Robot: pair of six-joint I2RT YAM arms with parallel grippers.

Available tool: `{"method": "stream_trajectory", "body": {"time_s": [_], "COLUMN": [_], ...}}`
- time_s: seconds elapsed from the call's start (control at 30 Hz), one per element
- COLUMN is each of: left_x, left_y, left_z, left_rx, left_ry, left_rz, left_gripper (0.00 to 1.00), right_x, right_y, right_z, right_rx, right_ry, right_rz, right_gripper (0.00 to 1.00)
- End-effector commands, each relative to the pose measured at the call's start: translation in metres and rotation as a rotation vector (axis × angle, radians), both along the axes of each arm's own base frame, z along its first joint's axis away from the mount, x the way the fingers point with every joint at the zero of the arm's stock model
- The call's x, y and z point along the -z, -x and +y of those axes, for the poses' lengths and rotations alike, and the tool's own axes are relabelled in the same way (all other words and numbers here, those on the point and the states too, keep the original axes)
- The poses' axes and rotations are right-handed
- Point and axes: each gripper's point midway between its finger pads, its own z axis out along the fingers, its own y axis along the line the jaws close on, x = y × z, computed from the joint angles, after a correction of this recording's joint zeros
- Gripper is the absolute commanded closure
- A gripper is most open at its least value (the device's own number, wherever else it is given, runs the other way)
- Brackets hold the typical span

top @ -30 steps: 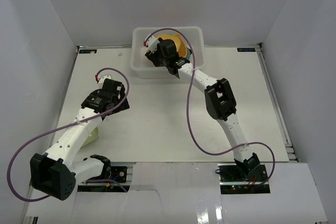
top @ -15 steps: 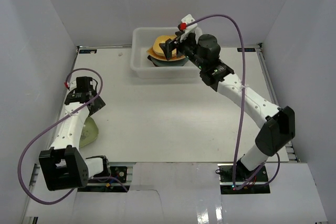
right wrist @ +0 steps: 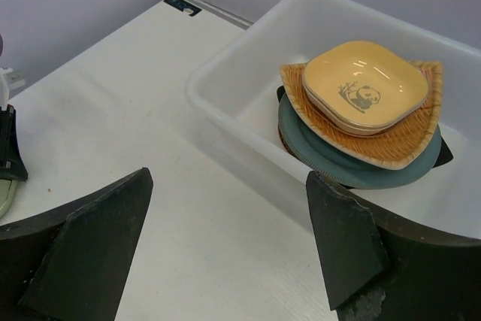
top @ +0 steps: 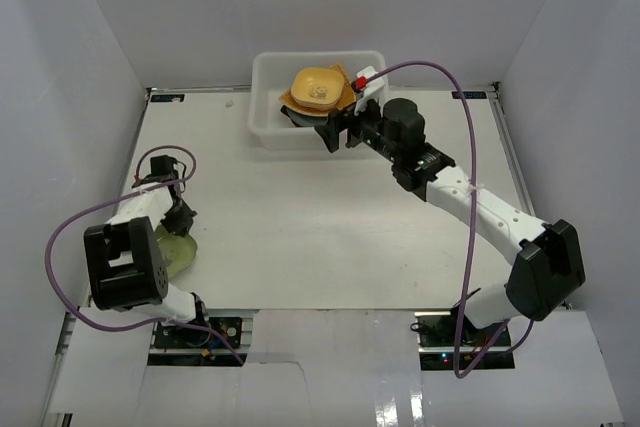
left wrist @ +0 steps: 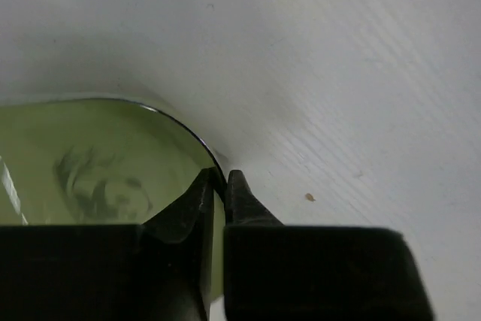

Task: Place the plates into the plastic bin on the countertop

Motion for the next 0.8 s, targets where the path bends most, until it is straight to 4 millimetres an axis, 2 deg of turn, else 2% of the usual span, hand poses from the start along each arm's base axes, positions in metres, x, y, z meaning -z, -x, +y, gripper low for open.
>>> {"method": "stream_trajectory", "body": {"time_s": [0.0, 0.03, 0.1, 0.13, 0.2, 0.23, 0.27, 0.33, 0.37, 0.43, 0.47, 0.5, 0.53, 0.57, 0.6, 0.63, 0.67, 0.7, 0.73, 0.77], "left_x": [-0.002, -0.011, -0.030, -0.058, -0.091, -0.107, -0.145, -0.184, -0.224, -0.260, -0.255, -0.307, -0.316, -0.324, -0.333, -0.338, -0.338, -0.332, -0.341, -0.338], "left_y": [-0.008, -0.015, -0.027, -0.042, -0.062, -0.071, -0.090, -0.111, -0.135, -0.158, -0.178, -0.198, -0.209, -0.221, -0.246, -0.259, -0.271, -0.287, -0.300, -0.308], "left_z": [-0.003, -0.003, -0.007, -0.012, -0.039, -0.045, -0.082, -0.112, -0.139, -0.163, -0.185, -0.199, -0.207, -0.218, -0.234, -0.244, -0.256, -0.268, -0.280, -0.289], "left_rx": [0.013, 0.021, 0.050, 0.078, 0.174, 0.187, 0.288, 0.352, 0.404, 0.454, 0.516, 0.518, 0.535, 0.570, 0.577, 0.587, 0.618, 0.633, 0.634, 0.652], "left_ry": [0.018, 0.015, 0.016, 0.014, -0.011, -0.063, -0.068, -0.088, -0.113, -0.136, -0.181, -0.196, -0.224, -0.252, -0.251, -0.244, -0.239, -0.237, -0.220, -0.212], "left_rz": [-0.072, -0.105, -0.170, -0.248, -0.322, -0.345, -0.414, -0.483, -0.558, -0.615, -0.592, -0.717, -0.731, -0.748, -0.793, -0.826, -0.852, -0.875, -0.950, -0.979], "left_gripper": [0.92, 1.00, 1.00, 1.00, 1.00, 1.00, 1.00, 1.00, 1.00, 1.00, 1.00, 1.00, 1.00, 1.00, 1.00, 1.00, 1.00, 1.00, 1.00, 1.00], "right_x": [-0.044, -0.042, -0.039, -0.035, -0.026, -0.023, -0.017, -0.010, -0.006, 0.006, 0.012, 0.019, 0.037, 0.046, 0.052, 0.055, 0.075, 0.082, 0.081, 0.098], "right_y": [0.009, 0.009, 0.007, 0.005, -0.001, -0.003, -0.005, -0.007, -0.009, -0.007, -0.008, -0.007, 0.000, 0.003, 0.009, 0.016, 0.025, 0.032, 0.038, 0.046], "right_z": [-0.010, -0.011, -0.012, -0.012, -0.019, -0.021, -0.024, -0.029, -0.035, -0.046, -0.054, -0.058, -0.063, -0.067, -0.066, -0.067, -0.070, -0.070, -0.073, -0.078], "right_rx": [0.013, 0.018, 0.027, 0.034, 0.083, 0.098, 0.118, 0.143, 0.176, 0.222, 0.274, 0.290, 0.300, 0.319, 0.318, 0.311, 0.306, 0.305, 0.302, 0.305], "right_ry": [-0.071, -0.065, -0.056, -0.045, -0.030, -0.024, -0.011, 0.004, 0.004, 0.000, -0.031, -0.045, -0.041, -0.058, -0.102, -0.126, -0.122, -0.140, -0.151, -0.133], "right_rz": [-0.095, -0.095, -0.095, -0.091, -0.072, -0.067, -0.056, -0.040, -0.025, 0.007, 0.045, 0.064, 0.102, 0.132, 0.172, 0.186, 0.228, 0.258, 0.260, 0.288], "right_gripper": [0.11, 0.11, 0.11, 0.12, 0.12, 0.12, 0.12, 0.12, 0.12, 0.12, 0.12, 0.13, 0.14, 0.15, 0.18, 0.23, 0.27, 0.32, 0.46, 0.58]}}
